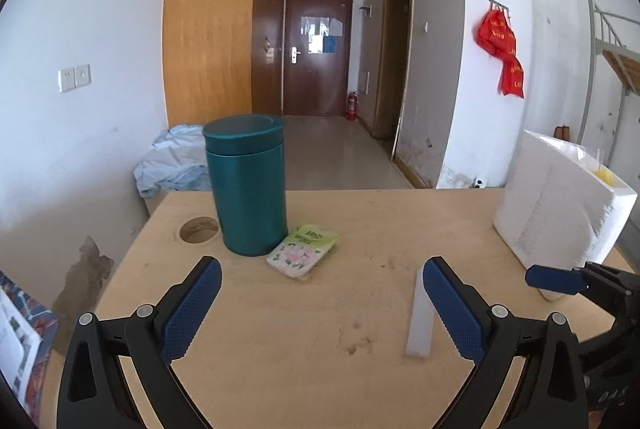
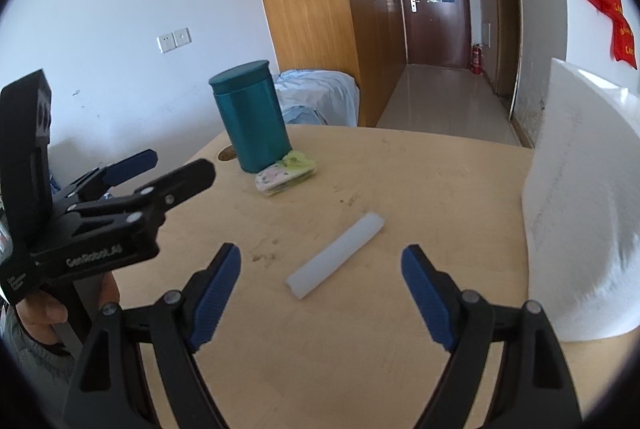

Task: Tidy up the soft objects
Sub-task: 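Withdraw both tools from the foam box back over the table, then move the left tool to the tissue pack and the right tool to the white foam stick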

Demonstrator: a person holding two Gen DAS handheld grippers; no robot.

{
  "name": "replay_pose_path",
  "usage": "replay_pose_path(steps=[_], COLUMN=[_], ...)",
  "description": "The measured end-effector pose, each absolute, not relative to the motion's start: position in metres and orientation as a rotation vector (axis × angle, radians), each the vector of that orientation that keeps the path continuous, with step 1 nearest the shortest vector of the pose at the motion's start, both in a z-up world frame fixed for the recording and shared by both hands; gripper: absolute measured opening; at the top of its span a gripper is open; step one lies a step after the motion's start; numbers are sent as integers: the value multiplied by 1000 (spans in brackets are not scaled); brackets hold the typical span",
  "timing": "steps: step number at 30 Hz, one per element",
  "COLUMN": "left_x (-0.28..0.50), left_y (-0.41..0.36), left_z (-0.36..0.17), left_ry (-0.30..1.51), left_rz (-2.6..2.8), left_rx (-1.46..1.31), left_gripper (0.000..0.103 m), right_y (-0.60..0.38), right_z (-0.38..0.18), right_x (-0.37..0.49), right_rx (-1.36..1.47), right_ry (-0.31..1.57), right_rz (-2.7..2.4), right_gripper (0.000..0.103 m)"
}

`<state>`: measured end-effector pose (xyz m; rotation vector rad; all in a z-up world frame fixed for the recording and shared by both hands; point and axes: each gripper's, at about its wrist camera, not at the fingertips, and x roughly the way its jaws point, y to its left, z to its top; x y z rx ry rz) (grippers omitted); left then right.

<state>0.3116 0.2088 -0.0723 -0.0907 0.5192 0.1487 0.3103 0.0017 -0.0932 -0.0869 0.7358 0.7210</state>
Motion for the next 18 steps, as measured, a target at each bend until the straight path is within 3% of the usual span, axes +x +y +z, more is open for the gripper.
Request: replay_pose_path(steps=[18], left_x=[376], left_y=[229], left_z=[-108], left_ry=[629], left_rz=[304], left_rx=[-107], left_gripper=[101], right_y=[18], right_z=[-112], right_x=[340], right_rx=[-104], right_ry=[796], right_rz=[714], right_gripper=[86])
